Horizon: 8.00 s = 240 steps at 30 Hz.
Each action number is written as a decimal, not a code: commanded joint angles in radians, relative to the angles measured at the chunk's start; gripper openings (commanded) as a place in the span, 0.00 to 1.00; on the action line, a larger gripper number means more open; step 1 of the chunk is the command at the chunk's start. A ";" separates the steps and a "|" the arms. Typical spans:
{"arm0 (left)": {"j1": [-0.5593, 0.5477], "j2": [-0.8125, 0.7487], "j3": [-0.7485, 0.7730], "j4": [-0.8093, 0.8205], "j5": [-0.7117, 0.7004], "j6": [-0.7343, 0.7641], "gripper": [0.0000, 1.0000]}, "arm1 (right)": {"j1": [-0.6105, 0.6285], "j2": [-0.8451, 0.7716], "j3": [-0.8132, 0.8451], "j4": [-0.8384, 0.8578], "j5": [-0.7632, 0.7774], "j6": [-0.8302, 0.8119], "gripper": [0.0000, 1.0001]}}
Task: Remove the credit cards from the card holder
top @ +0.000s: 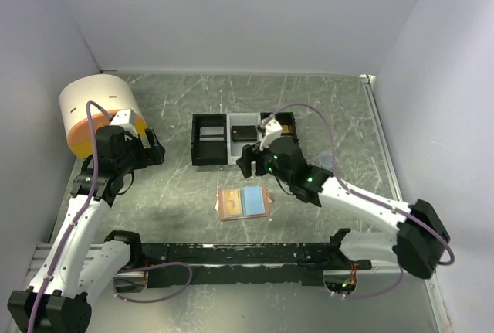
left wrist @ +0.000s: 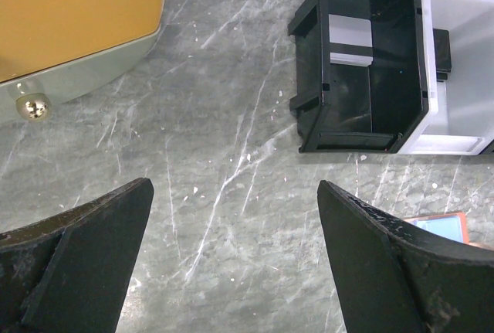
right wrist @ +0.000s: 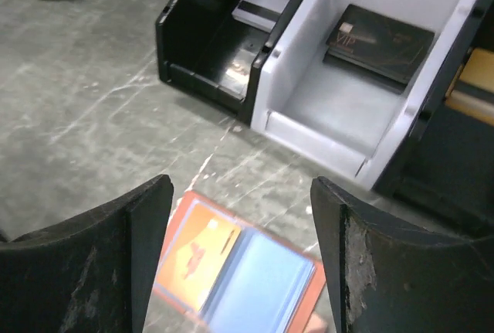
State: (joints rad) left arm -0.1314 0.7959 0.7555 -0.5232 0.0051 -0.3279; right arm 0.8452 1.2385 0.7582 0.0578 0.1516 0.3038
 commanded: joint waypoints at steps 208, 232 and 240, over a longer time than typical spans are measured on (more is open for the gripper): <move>-0.815 0.600 -0.207 0.440 -0.010 -0.545 0.28 | -0.045 0.156 -0.336 0.225 -0.393 0.643 0.23; -0.817 0.616 -0.196 0.419 -0.020 -0.542 0.27 | -0.047 0.101 -0.375 0.246 -0.361 0.689 0.00; -0.817 0.618 -0.191 0.418 -0.019 -0.540 0.27 | -0.060 0.056 -0.394 0.166 -0.319 0.680 0.00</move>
State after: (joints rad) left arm -0.9401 1.3975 0.5583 -0.0719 0.0147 -0.8791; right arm 0.7929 1.3151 0.3698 0.2691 -0.2081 0.9928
